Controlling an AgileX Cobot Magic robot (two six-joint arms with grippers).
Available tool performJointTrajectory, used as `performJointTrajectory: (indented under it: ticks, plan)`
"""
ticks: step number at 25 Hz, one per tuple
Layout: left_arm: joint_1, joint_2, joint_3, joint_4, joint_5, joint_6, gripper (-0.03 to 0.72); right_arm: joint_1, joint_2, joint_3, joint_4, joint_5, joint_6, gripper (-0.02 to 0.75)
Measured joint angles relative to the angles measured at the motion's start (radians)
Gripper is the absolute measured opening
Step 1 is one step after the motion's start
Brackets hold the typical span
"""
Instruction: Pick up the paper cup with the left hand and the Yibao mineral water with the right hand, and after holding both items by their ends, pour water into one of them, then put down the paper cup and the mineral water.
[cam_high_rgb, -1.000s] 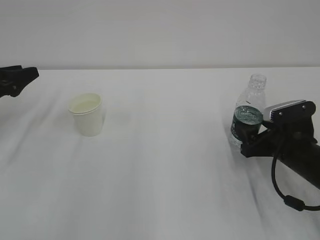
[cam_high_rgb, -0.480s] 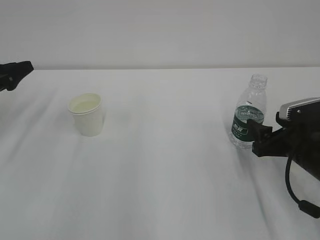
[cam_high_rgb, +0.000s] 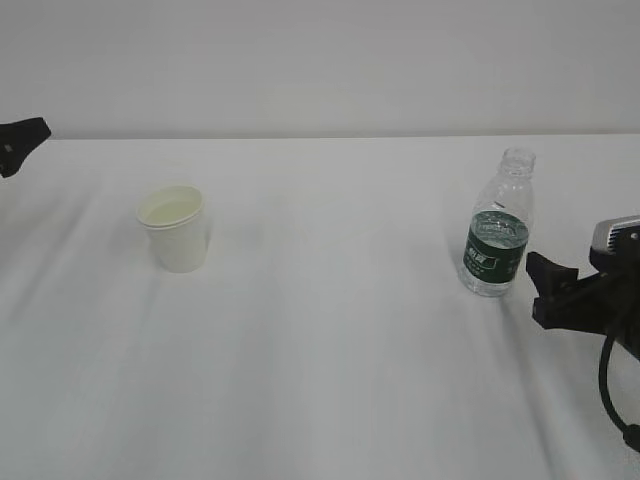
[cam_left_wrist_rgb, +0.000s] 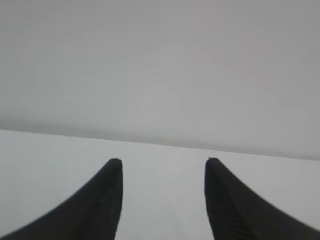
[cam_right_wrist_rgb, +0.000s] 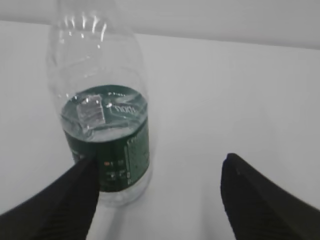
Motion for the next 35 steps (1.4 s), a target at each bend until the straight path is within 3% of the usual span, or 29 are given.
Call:
performJointTrajectory:
  ticks: [3,9,14,21,35]
  plan:
    - [0.000,0.000,0.062,-0.032,0.004,0.045,0.366,0.000,-0.001,0.017,0.011,0.000,0.000,0.573]
    - [0.000,-0.014,0.251,-0.253,0.007,0.133,0.301,0.000,-0.086,0.025,0.011,0.002,-0.002,0.572]
    - [-0.006,-0.099,0.310,-0.307,0.008,0.152,0.293,0.000,-0.247,0.040,0.018,0.021,0.027,0.572]
    - [-0.017,-0.339,0.313,-0.318,0.048,0.146,0.260,0.000,-0.474,0.040,0.030,0.200,0.034,0.572]
    - [-0.026,-0.761,0.324,-0.313,0.324,-0.113,0.250,0.000,-0.833,-0.207,0.049,0.765,-0.094,0.572]
